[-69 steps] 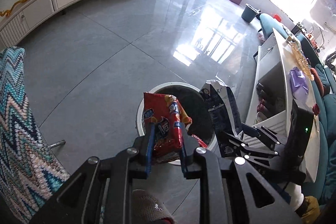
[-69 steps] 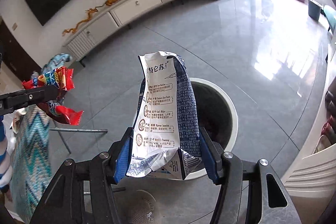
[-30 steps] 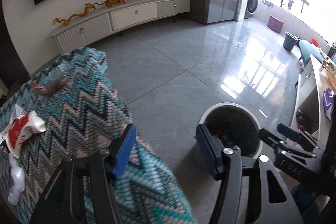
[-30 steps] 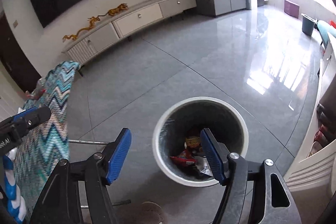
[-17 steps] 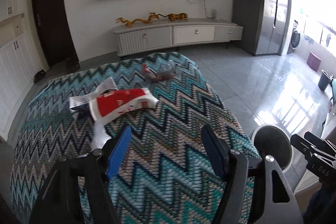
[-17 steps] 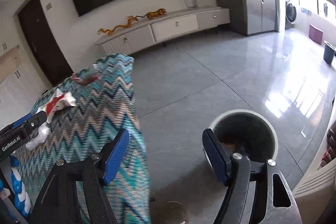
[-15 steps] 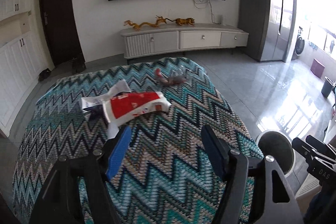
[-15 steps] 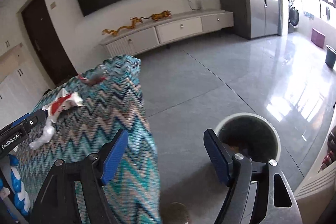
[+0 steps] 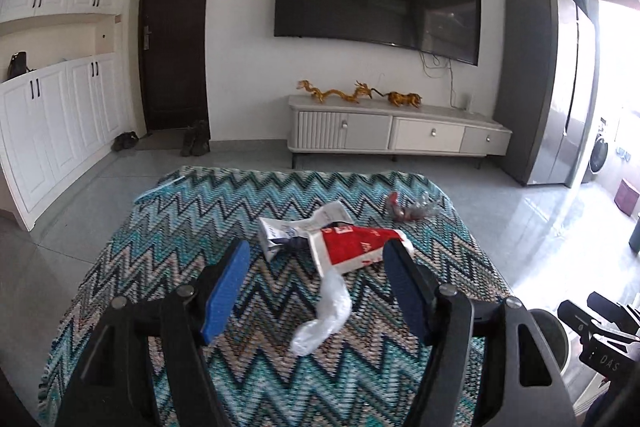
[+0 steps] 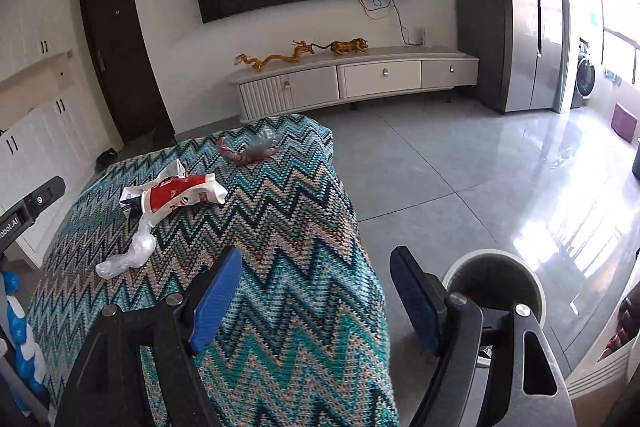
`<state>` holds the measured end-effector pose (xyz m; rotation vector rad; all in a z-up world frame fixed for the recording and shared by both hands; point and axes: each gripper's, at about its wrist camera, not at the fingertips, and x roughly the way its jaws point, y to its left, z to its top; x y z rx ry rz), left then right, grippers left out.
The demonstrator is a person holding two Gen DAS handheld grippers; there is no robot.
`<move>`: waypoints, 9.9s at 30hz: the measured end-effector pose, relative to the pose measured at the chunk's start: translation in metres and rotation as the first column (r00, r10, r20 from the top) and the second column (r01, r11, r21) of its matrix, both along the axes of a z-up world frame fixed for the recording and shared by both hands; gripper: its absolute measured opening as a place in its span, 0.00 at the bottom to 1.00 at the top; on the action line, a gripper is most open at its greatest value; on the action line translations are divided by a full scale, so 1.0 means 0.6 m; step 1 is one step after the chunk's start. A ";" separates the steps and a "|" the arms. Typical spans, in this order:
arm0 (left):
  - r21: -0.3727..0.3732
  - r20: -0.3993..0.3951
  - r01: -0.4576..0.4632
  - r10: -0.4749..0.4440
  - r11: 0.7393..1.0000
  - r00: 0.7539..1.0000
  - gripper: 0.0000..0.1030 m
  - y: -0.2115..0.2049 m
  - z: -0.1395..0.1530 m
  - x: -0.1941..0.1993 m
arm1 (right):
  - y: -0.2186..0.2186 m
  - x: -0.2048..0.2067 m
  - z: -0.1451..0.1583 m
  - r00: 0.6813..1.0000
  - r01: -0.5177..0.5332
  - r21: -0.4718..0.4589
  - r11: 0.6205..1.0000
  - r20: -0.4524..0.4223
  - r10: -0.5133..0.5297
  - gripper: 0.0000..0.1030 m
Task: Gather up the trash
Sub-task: 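Move both tools back over the blanket toward the red carton, then grasp the red-and-white carton with the right gripper while the left grasps the white tissue, then carry carton and tissue over the bin and open both grippers, then move both tools back over the blanket toward the last items, then grasp the clear plastic bag with the right gripper while the left grasps the white carton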
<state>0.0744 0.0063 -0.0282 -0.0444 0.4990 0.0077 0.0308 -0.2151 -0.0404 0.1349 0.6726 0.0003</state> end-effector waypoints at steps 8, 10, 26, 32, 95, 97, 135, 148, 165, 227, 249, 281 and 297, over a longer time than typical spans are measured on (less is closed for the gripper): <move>-0.033 -0.013 -0.032 0.032 0.999 0.999 0.66 0.062 -0.007 0.002 | 0.053 0.018 0.004 0.999 -0.042 -0.033 0.999 -0.012 0.042 0.73; -0.041 -0.022 -0.039 0.038 0.998 0.999 0.66 0.073 -0.011 0.005 | 0.063 0.024 0.001 0.998 -0.054 -0.032 0.998 -0.020 0.053 0.73; -0.066 -0.084 -0.019 0.014 0.998 0.996 0.66 0.149 -0.059 0.046 | 0.094 0.078 -0.025 0.992 -0.100 -0.035 0.994 -0.078 0.097 0.73; -0.097 -0.142 0.111 -0.124 0.989 0.982 0.66 0.135 -0.088 0.063 | 0.120 0.125 -0.041 0.979 -0.180 -0.040 0.983 -0.107 0.175 0.73; -0.169 -0.313 0.216 -0.260 0.962 0.913 0.09 0.114 -0.180 0.095 | 0.322 0.366 -0.146 0.580 -0.782 0.027 0.623 -0.334 0.742 0.64; -0.187 -0.310 0.216 -0.266 0.958 0.913 0.09 0.119 -0.179 0.087 | 0.325 0.360 -0.150 0.605 -0.767 0.000 0.642 -0.334 0.722 0.56; -0.202 -0.295 0.418 -0.462 0.885 0.836 0.22 -0.044 -0.088 0.085 | -0.075 0.016 -0.054 0.943 -0.314 0.125 0.941 -0.076 0.325 0.42; -0.133 -0.335 0.715 -0.710 0.686 0.619 0.22 -0.398 -0.051 0.069 | -0.337 -0.056 -0.138 0.985 0.048 0.180 0.982 -0.172 -0.017 0.42; -0.231 -0.474 0.777 -0.765 0.585 0.435 0.25 -0.714 -0.185 0.125 | -0.503 0.010 -0.281 0.914 0.263 0.191 0.946 -0.364 -0.181 0.43; 0.036 0.004 0.073 -0.073 0.997 0.997 0.61 0.082 0.057 -0.034 | 0.082 -0.003 0.041 0.982 -0.174 -0.029 0.984 0.071 0.176 1.00; -0.031 -0.121 0.111 -0.114 0.993 0.986 0.61 0.156 -0.007 0.030 | 0.159 0.081 -0.010 0.971 -0.232 -0.051 0.971 -0.074 0.228 1.00; -0.056 -0.281 0.118 -0.129 0.991 0.951 0.70 0.147 -0.134 0.217 | 0.136 0.307 -0.100 0.949 -0.285 0.013 0.958 -0.140 0.284 1.00; 0.037 -0.363 0.492 -0.447 0.870 0.818 0.74 0.064 -0.158 0.395 | 0.115 0.446 -0.111 0.968 -0.219 0.054 0.974 -0.115 0.224 1.00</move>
